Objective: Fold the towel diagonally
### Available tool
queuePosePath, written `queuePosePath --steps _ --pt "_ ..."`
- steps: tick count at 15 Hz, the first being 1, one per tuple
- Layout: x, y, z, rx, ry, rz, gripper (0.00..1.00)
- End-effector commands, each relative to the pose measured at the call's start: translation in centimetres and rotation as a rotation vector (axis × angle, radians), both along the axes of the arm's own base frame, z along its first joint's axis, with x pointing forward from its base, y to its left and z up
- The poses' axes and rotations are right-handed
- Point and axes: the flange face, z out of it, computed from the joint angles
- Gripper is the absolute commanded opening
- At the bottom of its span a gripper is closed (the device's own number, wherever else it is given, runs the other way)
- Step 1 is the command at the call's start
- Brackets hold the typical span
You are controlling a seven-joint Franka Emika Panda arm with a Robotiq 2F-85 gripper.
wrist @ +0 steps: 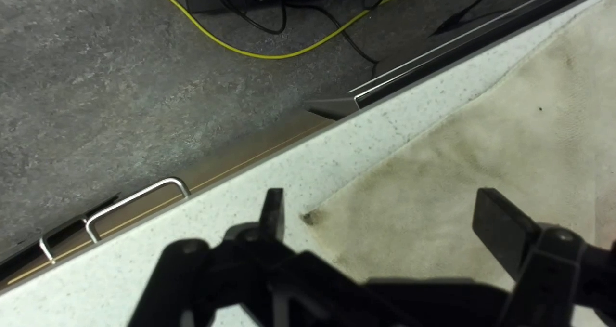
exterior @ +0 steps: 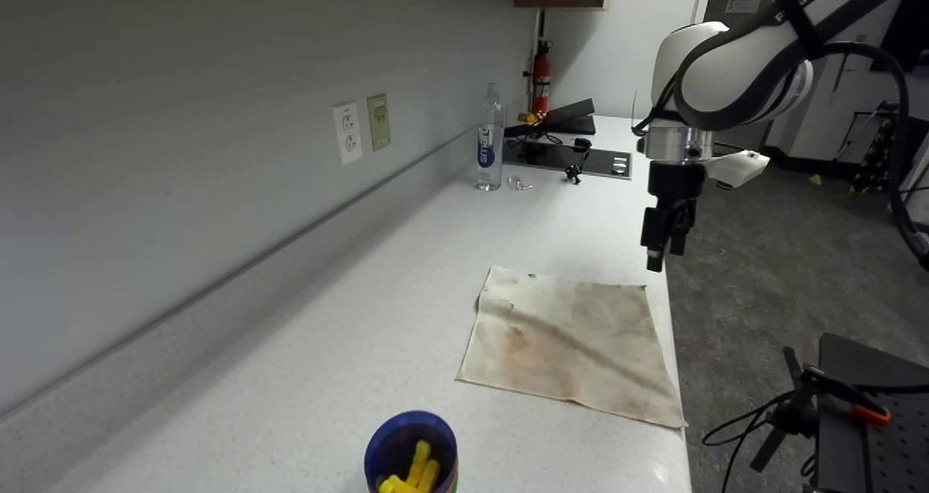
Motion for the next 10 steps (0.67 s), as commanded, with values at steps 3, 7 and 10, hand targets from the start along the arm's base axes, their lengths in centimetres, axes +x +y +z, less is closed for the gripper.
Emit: queuePosePath --steps 3,7,10 --pt "0.6 0.1 0.0 -0.024 0.002 -0.015 1.00" --pt "1.6 0.2 -2.9 -0.014 0.045 -0.022 1.00" --pt "2.2 0.1 -5.3 -0.011 0.078 -0.030 1.00"
